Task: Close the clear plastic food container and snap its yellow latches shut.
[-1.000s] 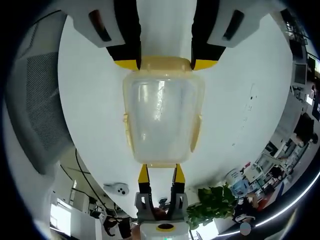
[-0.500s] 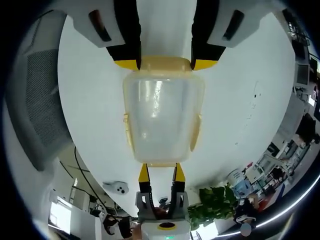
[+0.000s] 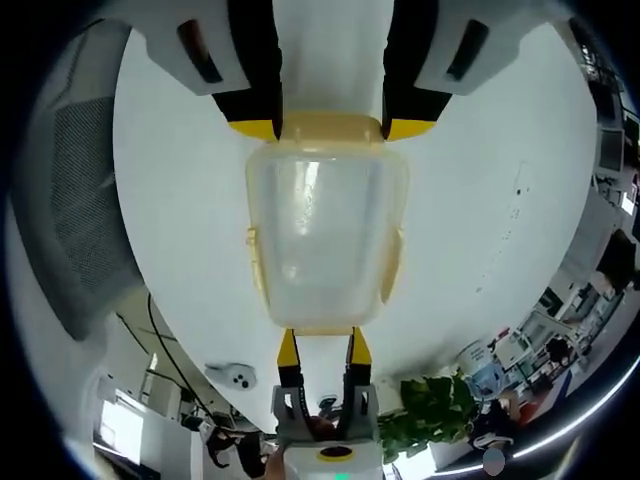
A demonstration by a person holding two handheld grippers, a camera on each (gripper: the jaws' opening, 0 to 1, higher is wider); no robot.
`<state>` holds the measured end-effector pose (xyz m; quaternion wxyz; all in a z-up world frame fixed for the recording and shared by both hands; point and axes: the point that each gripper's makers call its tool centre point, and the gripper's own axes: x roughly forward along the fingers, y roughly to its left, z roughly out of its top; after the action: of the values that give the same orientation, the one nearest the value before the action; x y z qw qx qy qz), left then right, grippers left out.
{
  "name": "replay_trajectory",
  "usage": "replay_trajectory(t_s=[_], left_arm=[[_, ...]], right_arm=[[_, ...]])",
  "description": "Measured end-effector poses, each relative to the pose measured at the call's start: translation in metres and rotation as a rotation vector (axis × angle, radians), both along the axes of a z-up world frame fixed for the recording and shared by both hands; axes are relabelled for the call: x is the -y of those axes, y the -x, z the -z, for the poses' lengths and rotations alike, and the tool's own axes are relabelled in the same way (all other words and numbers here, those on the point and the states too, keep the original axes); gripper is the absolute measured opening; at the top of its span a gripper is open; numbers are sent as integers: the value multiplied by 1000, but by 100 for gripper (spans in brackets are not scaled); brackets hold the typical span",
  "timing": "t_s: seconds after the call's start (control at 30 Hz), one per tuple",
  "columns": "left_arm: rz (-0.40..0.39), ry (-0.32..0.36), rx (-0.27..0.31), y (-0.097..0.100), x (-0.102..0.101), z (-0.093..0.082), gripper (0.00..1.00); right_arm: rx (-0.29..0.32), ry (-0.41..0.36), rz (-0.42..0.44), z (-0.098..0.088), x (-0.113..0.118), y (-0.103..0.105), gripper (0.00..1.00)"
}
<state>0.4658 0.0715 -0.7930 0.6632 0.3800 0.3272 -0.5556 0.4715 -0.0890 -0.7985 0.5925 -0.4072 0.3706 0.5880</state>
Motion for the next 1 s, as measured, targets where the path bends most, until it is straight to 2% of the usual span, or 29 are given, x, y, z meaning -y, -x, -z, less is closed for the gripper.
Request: replay_trajectory(t_s=[0.5, 0.8, 0.87, 0.93, 0.97, 1.0], left_arm=[[4, 24, -27, -1, -1, 4, 39], [9, 20, -31, 0, -1, 5, 39], [8, 22, -30, 0, -1, 5, 40], [8, 4, -18, 0, -3, 7, 40], [15, -29, -7, 0, -7, 9, 39], [16, -39, -11, 2, -8, 10, 41]], right_arm=[[-51, 3, -3, 4, -1, 0, 39], [-54, -6, -4, 5, -1, 0, 39], [-39, -8, -5, 4, -1, 0, 40], [-57, -18, 4, 4, -2, 2, 41], [-66, -22, 12, 3, -1, 3, 42], [-77, -25, 21, 3, -1, 4, 47]])
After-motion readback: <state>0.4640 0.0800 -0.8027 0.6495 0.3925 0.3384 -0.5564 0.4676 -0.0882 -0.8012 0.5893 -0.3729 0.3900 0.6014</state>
